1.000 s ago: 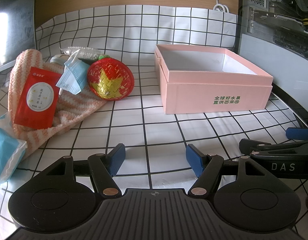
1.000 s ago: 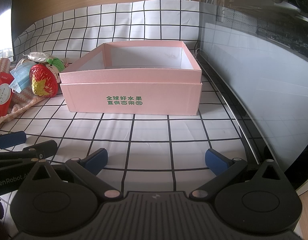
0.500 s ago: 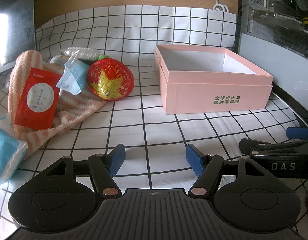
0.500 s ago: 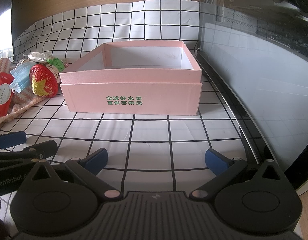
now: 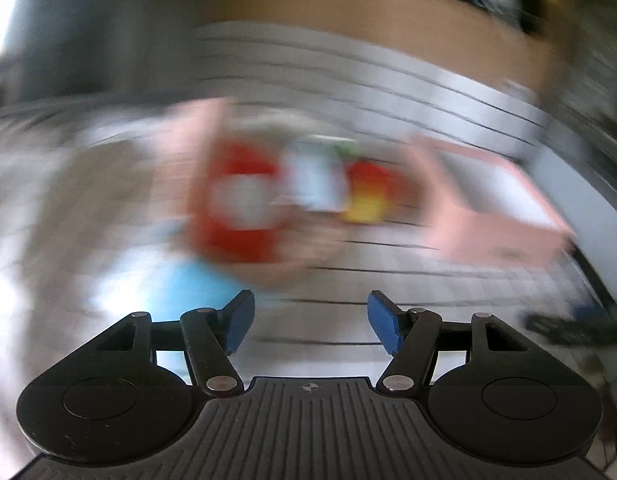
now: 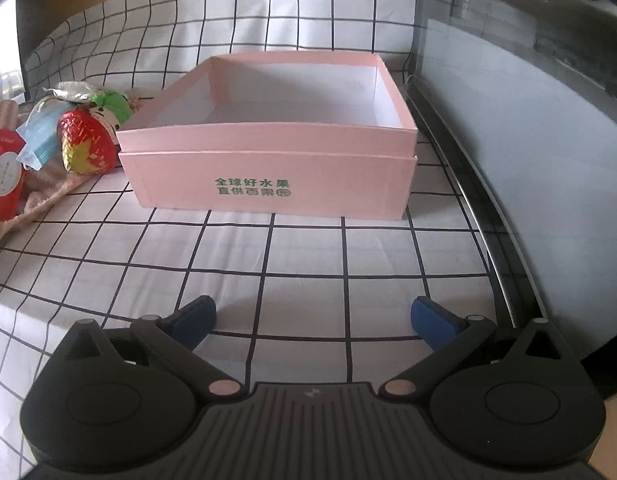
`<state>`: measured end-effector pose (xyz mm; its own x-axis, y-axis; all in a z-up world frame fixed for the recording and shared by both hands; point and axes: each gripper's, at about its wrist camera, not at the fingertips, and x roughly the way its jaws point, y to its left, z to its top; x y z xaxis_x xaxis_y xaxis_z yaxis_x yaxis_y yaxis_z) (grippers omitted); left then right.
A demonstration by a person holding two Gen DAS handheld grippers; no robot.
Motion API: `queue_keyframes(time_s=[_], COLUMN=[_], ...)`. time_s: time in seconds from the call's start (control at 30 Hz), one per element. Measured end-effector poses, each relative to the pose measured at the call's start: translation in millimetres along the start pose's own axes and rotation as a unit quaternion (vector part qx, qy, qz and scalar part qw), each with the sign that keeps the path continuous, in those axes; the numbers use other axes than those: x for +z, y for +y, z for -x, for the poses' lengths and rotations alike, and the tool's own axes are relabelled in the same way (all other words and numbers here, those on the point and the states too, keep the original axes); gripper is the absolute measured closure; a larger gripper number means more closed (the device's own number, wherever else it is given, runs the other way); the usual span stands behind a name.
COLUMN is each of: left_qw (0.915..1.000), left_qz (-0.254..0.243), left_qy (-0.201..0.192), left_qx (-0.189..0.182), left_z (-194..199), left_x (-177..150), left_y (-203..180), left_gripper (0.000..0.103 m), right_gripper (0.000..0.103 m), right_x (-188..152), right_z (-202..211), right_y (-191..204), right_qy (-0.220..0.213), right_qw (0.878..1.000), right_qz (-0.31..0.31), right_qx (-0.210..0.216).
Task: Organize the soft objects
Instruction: 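Grasp the red sachet with the right gripper while the left gripper grasps the blue wipe pack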
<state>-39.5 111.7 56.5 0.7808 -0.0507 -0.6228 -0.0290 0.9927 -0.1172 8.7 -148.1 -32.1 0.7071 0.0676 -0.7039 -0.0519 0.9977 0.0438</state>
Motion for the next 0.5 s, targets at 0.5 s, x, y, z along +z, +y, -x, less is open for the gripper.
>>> queue_keyframes(time_s=[0.5], left_qw=[0.9298], left_qz=[0.351], left_qy=[0.112], left_qx=[-0.008], left_z=[-8], left_x=[17], left_y=[164], left_gripper=[0.036], right_gripper=[0.009], right_x=[14], right_z=[49], right_y=[103], right_qy=[-0.04], right_qw=[0.993], right_qz=[0.105], right_qx=[-0.021])
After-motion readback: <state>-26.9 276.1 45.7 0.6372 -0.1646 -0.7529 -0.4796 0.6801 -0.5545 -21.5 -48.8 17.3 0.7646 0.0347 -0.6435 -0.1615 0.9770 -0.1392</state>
